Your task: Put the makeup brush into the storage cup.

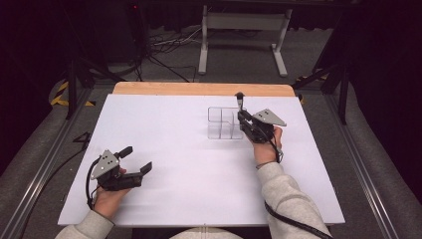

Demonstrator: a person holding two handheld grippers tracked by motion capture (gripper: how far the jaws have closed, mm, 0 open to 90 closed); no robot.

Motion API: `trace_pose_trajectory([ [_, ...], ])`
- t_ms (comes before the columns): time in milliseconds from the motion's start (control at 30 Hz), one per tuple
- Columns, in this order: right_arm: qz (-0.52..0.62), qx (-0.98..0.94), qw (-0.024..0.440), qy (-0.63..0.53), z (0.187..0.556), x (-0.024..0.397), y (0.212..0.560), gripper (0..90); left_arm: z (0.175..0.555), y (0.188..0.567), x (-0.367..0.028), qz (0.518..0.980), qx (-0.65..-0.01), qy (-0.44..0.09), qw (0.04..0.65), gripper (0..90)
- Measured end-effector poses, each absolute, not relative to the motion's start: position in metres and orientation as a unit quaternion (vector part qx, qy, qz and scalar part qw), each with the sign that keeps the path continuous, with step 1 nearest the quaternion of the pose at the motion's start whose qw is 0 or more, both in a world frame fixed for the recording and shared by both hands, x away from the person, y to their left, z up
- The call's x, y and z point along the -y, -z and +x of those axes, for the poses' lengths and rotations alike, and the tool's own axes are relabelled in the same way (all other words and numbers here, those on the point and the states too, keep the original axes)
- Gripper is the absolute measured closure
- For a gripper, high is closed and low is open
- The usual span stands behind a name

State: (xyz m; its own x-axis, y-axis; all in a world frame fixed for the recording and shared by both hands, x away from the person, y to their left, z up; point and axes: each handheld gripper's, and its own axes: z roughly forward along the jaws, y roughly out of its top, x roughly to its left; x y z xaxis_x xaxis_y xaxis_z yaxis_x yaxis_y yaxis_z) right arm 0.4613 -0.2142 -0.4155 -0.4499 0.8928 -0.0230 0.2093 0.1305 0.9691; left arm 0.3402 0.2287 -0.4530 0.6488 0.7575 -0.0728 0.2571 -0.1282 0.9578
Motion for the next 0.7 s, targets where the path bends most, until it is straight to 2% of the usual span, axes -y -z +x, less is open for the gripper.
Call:
trace_pose_trajectory([
  [233,0.38,-0.68,0.321,-0.539,0.457,0.216,0.404,48.8,0.34,0.453,-0.228,0.716,-0.354,-0.225,0.558,9.0],
  [300,0.369,-0.679,0.313,-0.552,0.455,0.219,0.398,40.3,0.34,0.452,-0.229,0.715,-0.354,-0.225,0.56,8.9],
  [333,0.369,-0.679,0.313,-0.552,0.455,0.219,0.398,40.3,0.34,0.452,-0.229,0.715,-0.354,-0.225,0.56,8.9],
  [433,0.358,-0.68,0.299,-0.566,0.452,0.223,0.389,28.1,0.34,0.452,-0.229,0.714,-0.355,-0.222,0.561,8.7],
  [700,0.31,-0.694,0.275,-0.589,0.432,0.238,0.372,7.7,0.334,0.446,-0.23,0.712,-0.35,-0.222,0.567,7.7],
])
